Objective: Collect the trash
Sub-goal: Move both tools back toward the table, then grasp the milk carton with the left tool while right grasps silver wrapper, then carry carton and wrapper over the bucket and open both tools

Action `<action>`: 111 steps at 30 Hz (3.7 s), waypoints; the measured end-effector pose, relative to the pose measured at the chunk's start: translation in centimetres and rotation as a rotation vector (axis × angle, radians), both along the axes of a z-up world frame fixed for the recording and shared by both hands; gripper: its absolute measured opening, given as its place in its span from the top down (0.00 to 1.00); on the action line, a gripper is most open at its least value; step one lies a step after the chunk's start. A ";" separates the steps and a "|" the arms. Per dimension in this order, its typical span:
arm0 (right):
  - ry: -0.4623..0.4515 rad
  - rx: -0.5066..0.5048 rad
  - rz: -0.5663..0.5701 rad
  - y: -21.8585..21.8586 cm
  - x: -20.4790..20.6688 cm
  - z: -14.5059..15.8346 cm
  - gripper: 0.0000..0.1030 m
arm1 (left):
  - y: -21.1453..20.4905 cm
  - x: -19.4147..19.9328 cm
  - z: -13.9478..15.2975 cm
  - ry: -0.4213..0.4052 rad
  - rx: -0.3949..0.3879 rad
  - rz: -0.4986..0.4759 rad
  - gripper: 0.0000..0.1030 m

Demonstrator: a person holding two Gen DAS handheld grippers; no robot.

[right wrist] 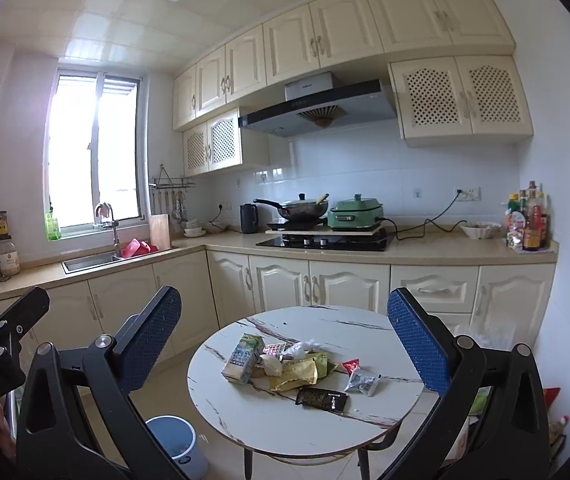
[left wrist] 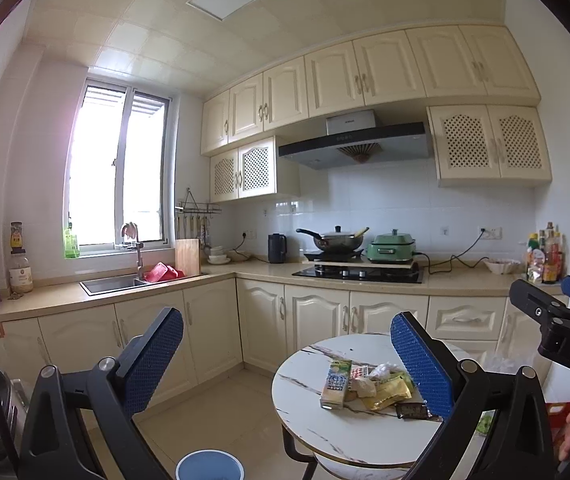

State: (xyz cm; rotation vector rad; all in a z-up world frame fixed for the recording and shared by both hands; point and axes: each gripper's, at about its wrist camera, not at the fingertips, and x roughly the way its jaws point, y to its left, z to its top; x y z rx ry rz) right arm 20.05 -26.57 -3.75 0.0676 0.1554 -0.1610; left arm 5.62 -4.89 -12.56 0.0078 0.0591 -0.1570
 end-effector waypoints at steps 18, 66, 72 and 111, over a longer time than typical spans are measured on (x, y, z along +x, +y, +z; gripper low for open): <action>0.326 0.091 -0.109 -8.4 11.0 -13.2 0.00 | -3.3 21.2 -2.1 0.389 0.044 -0.037 0.01; 0.748 0.186 -0.062 -19.9 24.9 -27.3 0.65 | -5.3 47.3 -6.0 0.629 0.069 -0.321 0.55; 0.695 0.215 -0.062 -19.9 22.8 -26.4 0.68 | -2.9 43.6 -4.5 0.607 0.065 -0.342 0.55; 0.617 0.035 0.737 25.8 34.1 -27.6 0.67 | 25.5 30.0 -10.5 0.660 -0.153 0.172 0.55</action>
